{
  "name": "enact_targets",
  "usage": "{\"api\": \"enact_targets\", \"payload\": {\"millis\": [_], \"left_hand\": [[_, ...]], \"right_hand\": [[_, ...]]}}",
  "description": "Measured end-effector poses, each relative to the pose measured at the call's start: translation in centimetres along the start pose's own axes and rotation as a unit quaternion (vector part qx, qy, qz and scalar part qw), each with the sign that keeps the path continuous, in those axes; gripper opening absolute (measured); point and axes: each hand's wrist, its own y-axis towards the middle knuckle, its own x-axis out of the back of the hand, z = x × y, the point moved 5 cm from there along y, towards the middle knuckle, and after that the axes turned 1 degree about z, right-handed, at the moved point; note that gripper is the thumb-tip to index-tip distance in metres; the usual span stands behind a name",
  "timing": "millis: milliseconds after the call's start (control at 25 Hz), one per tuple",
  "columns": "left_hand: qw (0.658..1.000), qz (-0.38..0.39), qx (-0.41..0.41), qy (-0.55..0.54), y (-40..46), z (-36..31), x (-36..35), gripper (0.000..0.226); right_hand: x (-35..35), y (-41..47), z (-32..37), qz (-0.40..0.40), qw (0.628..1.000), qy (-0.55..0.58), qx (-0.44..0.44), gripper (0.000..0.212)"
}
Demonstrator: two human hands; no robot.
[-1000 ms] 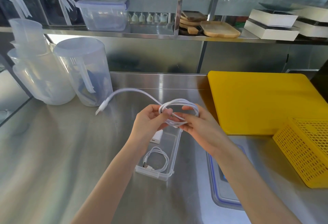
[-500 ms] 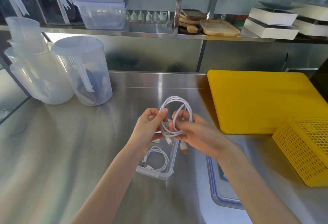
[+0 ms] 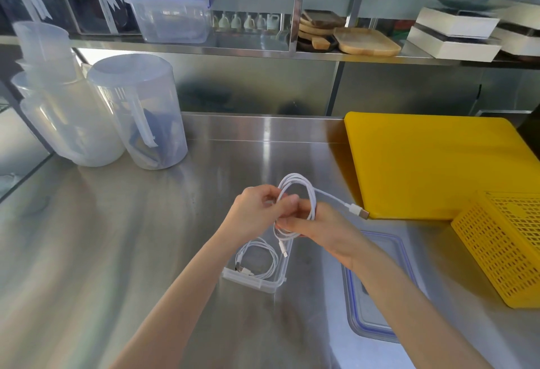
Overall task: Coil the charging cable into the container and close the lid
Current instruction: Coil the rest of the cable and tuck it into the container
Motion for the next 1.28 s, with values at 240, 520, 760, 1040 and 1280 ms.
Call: {"api": "enact_targets", "payload": {"millis": [240, 520, 760, 1040, 1280], "left_hand": [[0.985, -0.077, -0.068, 0.136, -0.3, 0.4, -0.4, 0.017], [0.993, -0.021, -0.041, -0.112, -0.5, 0.4, -1.0, 0.017], [0.83, -0.017, 0.061, -0.553, -0.5, 0.7, 0.4, 0.024], [0.928, -0.168, 0.065, -0.325, 0.2, 1.2, 4.6, 0.022], [0.987, -0.07, 0.092, 0.114, 0.1, 1.7, 0.7, 0.026]], "right_hand": [[0.4, -0.2, -0.8, -0.029, 0.999, 0.003, -0.023, 0.017], [2.4, 0.1, -1.0, -0.094, 0.97, 0.215, -0.054, 0.031], [3.8, 0.5, -1.2, -0.167, 0.984, 0.04, -0.051, 0.032], [2.1, -0.3, -2.0, -0.075, 0.991, 0.109, -0.019, 0.031], [1.0, -0.8, -0.4, -0.001, 0.998, 0.038, 0.041, 0.033]]}}
